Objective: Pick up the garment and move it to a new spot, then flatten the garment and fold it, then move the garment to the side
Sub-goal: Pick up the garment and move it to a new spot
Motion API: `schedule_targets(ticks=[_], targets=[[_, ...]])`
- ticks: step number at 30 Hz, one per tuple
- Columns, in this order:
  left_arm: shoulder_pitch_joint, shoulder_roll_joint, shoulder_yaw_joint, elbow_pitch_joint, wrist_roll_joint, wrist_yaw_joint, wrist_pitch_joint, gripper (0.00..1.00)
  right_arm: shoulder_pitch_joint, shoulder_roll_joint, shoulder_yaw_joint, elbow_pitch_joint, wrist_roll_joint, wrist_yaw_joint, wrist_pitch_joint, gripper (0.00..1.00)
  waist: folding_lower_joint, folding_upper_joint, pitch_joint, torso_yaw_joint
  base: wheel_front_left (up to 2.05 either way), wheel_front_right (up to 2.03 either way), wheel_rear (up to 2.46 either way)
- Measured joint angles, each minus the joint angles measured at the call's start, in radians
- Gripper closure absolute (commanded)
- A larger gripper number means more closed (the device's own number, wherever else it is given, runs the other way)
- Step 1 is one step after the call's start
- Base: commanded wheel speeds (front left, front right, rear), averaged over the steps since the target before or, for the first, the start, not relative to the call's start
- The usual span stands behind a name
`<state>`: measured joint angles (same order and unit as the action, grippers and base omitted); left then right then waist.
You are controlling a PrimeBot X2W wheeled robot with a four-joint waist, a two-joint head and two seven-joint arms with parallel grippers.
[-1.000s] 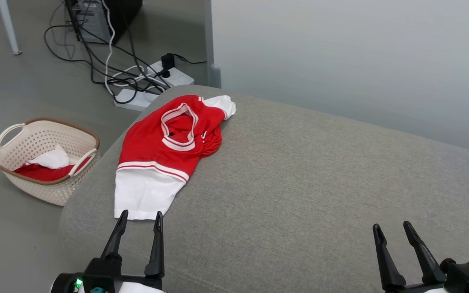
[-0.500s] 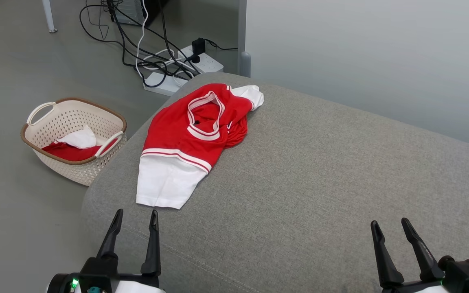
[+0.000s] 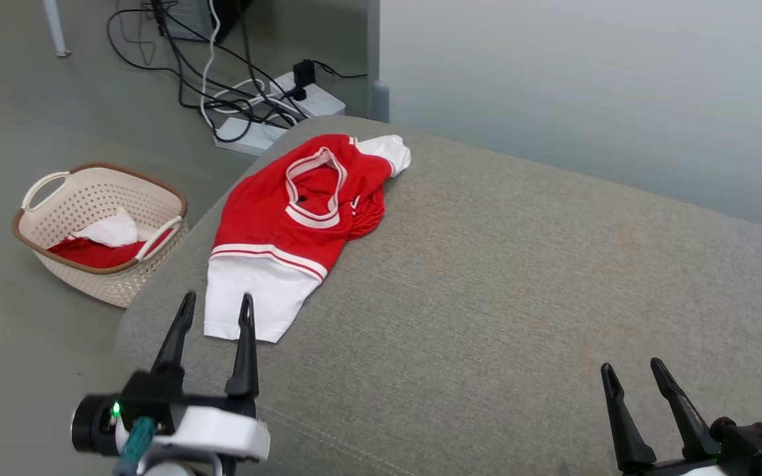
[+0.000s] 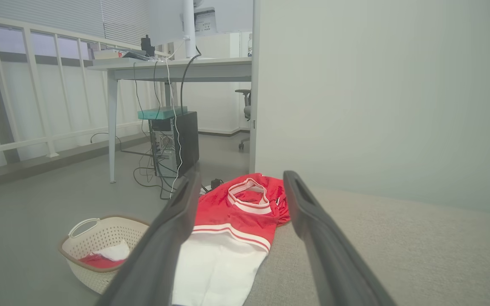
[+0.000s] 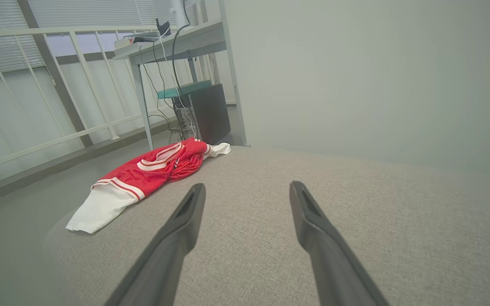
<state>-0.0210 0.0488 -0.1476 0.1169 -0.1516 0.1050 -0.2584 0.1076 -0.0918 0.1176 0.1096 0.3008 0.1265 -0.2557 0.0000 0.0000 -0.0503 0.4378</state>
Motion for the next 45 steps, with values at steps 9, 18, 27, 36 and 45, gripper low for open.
schedule_targets(ticks=[9,18,27,36,45], targets=[[-0.229,-0.005,-0.043,0.148,-0.035,-0.013,0.000,0.00,-0.035,-0.054,0.021,-0.004,0.003,0.000,0.000,0.00,0.0000,0.0000,0.069,-0.073,0.00,0.00,0.00],[-0.493,-0.020,0.019,0.472,-0.157,0.002,0.000,0.00,-0.149,-0.118,0.057,-0.012,0.012,0.000,0.000,0.00,0.0000,0.0000,0.196,-0.179,0.00,0.00,0.00],[-0.697,-0.016,0.075,0.746,-0.146,0.023,0.000,0.00,-0.210,-0.141,0.067,-0.026,0.028,0.000,0.000,0.00,0.0000,0.0000,0.309,-0.254,0.00,0.00,0.00],[-0.856,0.064,0.100,0.986,-0.130,0.047,0.000,0.00,-0.284,-0.163,0.092,-0.031,0.058,0.000,0.000,0.00,0.0000,0.0000,0.412,-0.332,0.00,0.00,0.00],[-0.929,0.103,0.119,1.120,-0.133,0.048,0.001,0.00,-0.313,-0.173,0.093,-0.032,0.080,0.000,0.000,0.00,0.0000,0.0000,0.486,-0.377,0.00,0.00,0.00]])
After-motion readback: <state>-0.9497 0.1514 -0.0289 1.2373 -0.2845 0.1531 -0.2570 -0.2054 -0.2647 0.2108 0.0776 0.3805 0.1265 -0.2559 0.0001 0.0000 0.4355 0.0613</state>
